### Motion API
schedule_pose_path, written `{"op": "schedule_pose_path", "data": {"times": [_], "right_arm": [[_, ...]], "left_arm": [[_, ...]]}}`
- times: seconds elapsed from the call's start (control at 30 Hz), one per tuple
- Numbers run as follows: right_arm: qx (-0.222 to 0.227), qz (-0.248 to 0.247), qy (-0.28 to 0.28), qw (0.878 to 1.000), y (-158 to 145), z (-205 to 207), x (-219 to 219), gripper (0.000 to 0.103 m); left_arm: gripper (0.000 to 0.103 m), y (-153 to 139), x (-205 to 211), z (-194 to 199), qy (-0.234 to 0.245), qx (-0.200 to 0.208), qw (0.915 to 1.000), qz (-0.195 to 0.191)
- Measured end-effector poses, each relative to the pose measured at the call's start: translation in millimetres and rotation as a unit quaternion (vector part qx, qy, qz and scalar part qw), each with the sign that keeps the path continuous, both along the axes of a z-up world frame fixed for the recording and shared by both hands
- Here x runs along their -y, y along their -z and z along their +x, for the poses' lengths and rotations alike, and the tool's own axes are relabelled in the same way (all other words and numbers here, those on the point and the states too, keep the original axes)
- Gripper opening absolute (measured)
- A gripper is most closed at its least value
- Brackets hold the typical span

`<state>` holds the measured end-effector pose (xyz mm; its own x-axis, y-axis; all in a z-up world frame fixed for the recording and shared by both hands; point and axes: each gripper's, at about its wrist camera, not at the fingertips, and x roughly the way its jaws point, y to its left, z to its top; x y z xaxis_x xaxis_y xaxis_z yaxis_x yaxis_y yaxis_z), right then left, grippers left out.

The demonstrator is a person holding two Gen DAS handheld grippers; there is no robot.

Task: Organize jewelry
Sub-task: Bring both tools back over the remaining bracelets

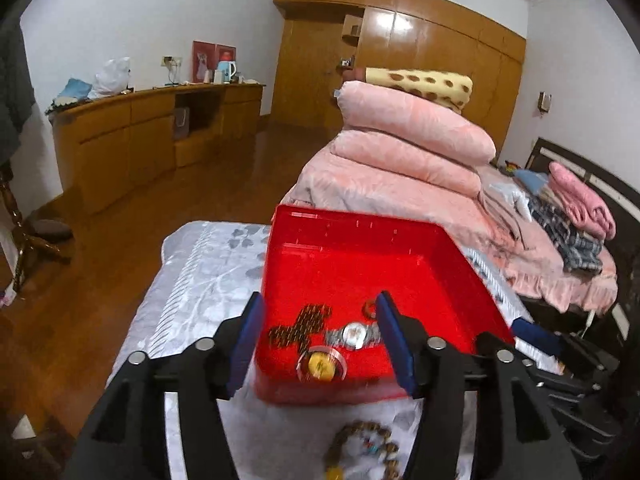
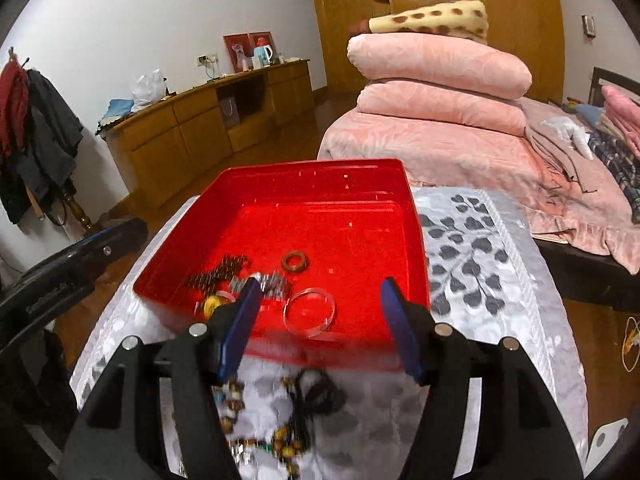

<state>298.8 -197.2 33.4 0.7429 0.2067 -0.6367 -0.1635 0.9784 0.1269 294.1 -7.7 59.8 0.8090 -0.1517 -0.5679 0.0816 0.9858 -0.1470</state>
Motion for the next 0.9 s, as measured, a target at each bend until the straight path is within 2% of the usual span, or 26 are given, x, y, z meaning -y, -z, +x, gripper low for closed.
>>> {"op": "schedule_pose_path", "data": {"times": [0.1, 0.23, 0.3, 0.4, 0.7, 0.9], "right_arm": [[0.0, -0.002, -0.002, 1.0, 5.4, -19.8, 3.4, 0.062], [-0.006, -0.005, -0.002, 1.0, 16.0, -43.9, 8.3, 0.068], [-0.011, -0.005, -0.001, 1.0, 21.0, -52.3, 9.3, 0.074], [-0.022, -0.011, 0.001, 1.0, 27.2, -62.6, 8.5, 0.089], [-0.052, -0.04, 0.006, 0.998, 42.1, -81.5, -1.2, 0.095], [-0.069, -0.031, 0.003, 0.997, 50.3, -83.1, -1.2, 0.096]], "left_arm": [[0.075, 6.3, -0.1, -15.5, 0.001, -0.002, 0.9999, 0.013], [0.089, 17.5, -2.2, -35.7, 0.011, -0.008, 0.9997, 0.02], [0.091, 23.4, -2.0, -43.5, 0.006, -0.013, 0.9994, 0.03], [0.095, 31.2, -2.6, -53.9, -0.006, -0.02, 0.9989, 0.042], [0.097, 48.3, -3.0, -77.0, -0.003, -0.037, 0.9974, 0.061], [0.097, 57.8, -8.7, -81.5, -0.008, -0.053, 0.9968, 0.059]]}}
